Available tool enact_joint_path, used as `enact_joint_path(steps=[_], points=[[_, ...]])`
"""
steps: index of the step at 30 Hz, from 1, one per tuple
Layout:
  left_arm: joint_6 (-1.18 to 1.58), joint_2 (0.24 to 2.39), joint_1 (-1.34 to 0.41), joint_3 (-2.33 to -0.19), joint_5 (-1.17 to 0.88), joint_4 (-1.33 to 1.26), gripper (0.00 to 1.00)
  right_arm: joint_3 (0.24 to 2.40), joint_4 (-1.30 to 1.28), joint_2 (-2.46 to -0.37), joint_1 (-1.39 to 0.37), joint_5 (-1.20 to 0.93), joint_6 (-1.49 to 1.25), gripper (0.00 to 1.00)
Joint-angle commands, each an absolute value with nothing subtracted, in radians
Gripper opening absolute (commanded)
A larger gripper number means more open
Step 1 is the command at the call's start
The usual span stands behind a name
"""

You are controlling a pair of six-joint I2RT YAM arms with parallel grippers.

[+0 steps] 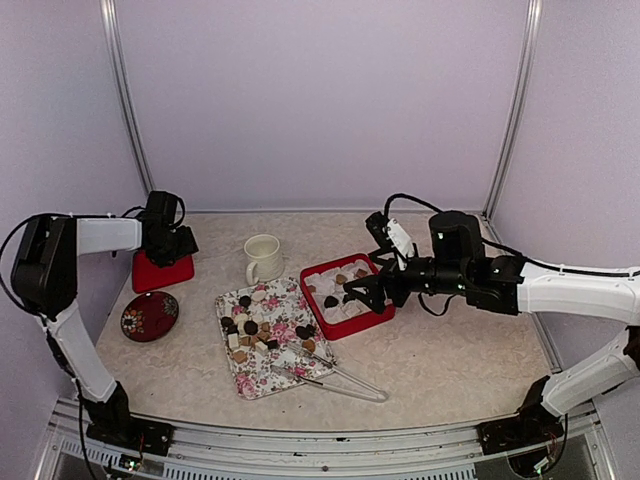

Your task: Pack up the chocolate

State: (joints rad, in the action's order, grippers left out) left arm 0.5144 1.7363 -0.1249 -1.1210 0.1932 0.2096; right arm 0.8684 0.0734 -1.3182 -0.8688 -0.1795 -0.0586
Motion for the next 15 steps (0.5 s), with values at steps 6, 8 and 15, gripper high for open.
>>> enact_joint_path(steps=[6,8,15], points=[[0.458,1.919,-0.14,-1.304,0.252,0.33,0.58,0.783,0.119,-1.224,-0.775,-0.249,-0.111,1.0],[0.451,1.948,-0.144,-1.335,0.278,0.347,0.54,0.77,0.125,-1.215,-0.765,-0.254,-0.117,1.0],[0.44,2.039,-0.156,-1.412,0.347,0.395,0.46,0.743,0.147,-1.203,-0.743,-0.261,-0.131,1.0]])
